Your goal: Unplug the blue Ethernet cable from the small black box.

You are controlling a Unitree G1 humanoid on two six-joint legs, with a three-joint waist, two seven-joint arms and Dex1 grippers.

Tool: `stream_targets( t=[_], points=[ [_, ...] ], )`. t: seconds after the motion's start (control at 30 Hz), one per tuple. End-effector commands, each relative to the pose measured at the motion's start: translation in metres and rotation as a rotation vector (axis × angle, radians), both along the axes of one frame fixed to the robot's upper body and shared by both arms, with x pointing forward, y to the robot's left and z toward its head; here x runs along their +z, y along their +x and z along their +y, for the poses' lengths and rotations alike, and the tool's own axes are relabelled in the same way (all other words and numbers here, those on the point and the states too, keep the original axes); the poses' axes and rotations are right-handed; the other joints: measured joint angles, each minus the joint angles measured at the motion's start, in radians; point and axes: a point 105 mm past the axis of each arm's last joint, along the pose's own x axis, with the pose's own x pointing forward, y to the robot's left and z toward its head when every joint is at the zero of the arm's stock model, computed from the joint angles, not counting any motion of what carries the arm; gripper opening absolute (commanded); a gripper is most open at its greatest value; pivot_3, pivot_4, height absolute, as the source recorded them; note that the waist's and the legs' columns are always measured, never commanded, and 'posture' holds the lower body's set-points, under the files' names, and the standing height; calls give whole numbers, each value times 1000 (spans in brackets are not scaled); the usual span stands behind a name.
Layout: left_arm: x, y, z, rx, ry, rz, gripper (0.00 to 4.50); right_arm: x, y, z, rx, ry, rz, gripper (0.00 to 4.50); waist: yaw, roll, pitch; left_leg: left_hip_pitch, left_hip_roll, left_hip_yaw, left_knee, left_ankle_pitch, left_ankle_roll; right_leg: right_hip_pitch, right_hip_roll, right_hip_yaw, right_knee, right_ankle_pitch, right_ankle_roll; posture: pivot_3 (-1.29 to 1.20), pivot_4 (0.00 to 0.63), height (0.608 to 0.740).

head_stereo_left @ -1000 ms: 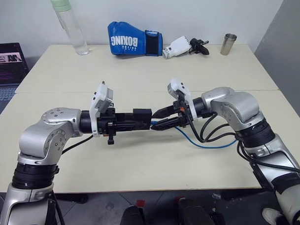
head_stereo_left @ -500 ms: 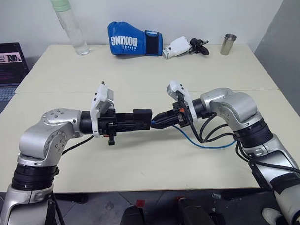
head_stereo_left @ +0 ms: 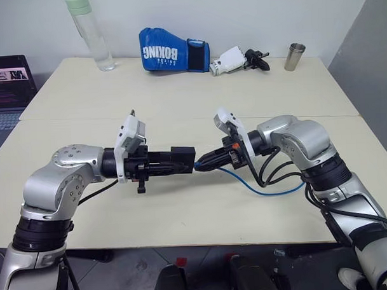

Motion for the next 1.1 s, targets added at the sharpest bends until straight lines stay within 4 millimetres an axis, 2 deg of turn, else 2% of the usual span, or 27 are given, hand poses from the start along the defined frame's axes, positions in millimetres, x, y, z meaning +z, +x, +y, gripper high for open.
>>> stream_targets(
  t=[0.03,0.27,0.5,0.63,0.77,0.83,0.87,0.93,1.1],
  points=[
    [7,-11,1,-46,3,-20,789,7,7,-15,-43,-7,-43,18,0,0,0,0,0,0,0,0,0,0,0,0,0,0,0,0,150,740],
    [15,-8,17,17,-17,-18,789,-11,16,-46,-123,-72,-21,18,1,0,0,0,0,0,0,0,0,0,0,0,-1,0,0,0,150,740],
    [18,-3,22,58,-18,-26,789,-26,31,-66,-229,-115,-49,18,4,0,0,0,0,1,0,0,0,0,0,1,-1,0,0,0,150,740],
    [19,2,20,90,-32,-29,789,-49,80,-97,-515,-236,-200,18,3,0,0,0,0,1,0,0,0,0,0,0,-1,0,0,0,150,740],
    [19,4,17,118,-46,-34,789,-59,100,-114,-667,-274,-274,18,4,0,0,0,0,1,0,0,0,0,-1,1,-1,0,0,0,150,740],
    [18,4,17,126,-47,-31,789,-63,105,-119,-700,-284,-288,718,3,0,0,-1,0,2,0,0,0,-1,-1,2,-1,0,0,0,150,740],
    [18,4,17,130,-47,-30,789,-65,105,-119,-704,-281,-280,825,2,0,0,-1,0,2,0,0,0,-1,-1,2,-1,0,0,0,150,740],
    [18,5,17,137,-48,-30,789,-65,103,-119,-696,-271,-257,1319,0,0,0,0,0,2,-1,0,0,-1,0,2,-1,0,0,0,150,740],
    [19,6,19,156,-49,-31,789,-57,94,-115,-644,-233,-206,1337,-2,0,0,0,0,2,-1,0,0,-1,0,2,-1,0,0,0,150,740]
  ],
)
